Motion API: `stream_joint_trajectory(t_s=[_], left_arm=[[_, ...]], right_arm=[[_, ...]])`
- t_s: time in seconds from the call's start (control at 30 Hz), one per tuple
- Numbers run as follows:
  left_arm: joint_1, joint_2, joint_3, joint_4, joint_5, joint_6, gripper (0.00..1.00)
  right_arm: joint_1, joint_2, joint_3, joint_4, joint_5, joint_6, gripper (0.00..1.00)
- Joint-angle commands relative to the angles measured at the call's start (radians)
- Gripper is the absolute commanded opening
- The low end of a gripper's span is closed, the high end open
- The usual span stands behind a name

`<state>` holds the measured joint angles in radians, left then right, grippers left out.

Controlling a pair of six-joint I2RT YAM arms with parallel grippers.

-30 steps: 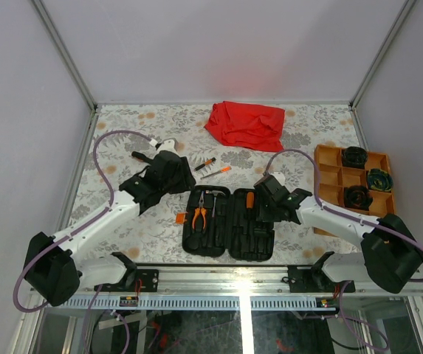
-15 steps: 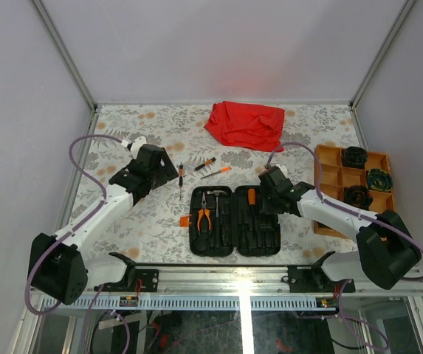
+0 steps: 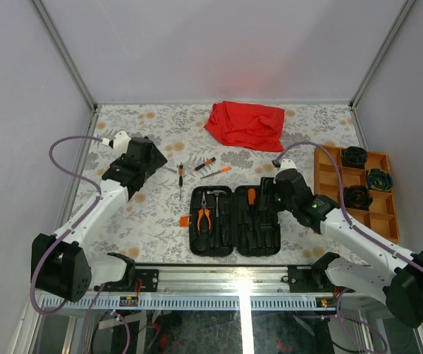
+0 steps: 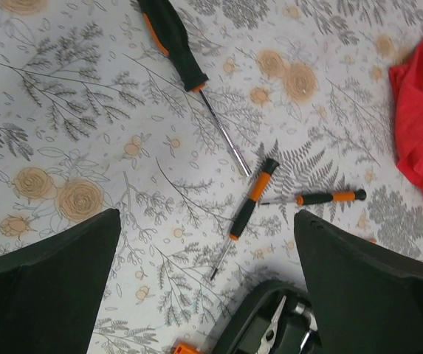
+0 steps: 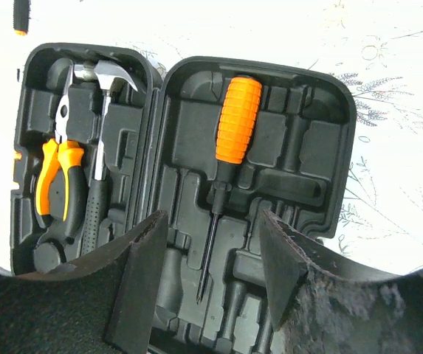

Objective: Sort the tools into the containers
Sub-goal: Pick up the screwdriver from the center of the board.

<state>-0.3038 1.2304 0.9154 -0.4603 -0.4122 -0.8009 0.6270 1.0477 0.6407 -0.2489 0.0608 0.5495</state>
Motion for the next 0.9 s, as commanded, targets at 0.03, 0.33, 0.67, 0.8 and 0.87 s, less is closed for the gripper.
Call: stream_joint_trajectory(t_s=[0.03, 0.33, 0.67, 0.8, 0.87], left_arm=[[0.039, 0.04, 0.019, 0.048, -0.092, -0.067, 1.0], [0.078, 0.202, 0.093, 0.088, -0.028, -0.088, 1.0], [0.136, 0.472, 0.277, 0.041, -0.041, -0.087, 0.95], [0.166, 0.535, 0.312, 0.051, -0.015, -0.085, 0.94], [0.176, 0.567, 0.325, 0.066, 0.0, -0.065, 0.93]], right_arm=[[-0.004, -0.063, -0.011, 0.017, 0.046, 0.013, 0.59], [-0.003, -0.103, -0.073, 0.037, -0.024, 0.082, 0.59], [-0.004, -0.141, -0.168, 0.077, -0.019, 0.143, 0.58], [-0.004, -0.158, -0.168, 0.057, -0.011, 0.132, 0.58], [-0.004, -0.167, -0.169, 0.052, -0.012, 0.125, 0.58]])
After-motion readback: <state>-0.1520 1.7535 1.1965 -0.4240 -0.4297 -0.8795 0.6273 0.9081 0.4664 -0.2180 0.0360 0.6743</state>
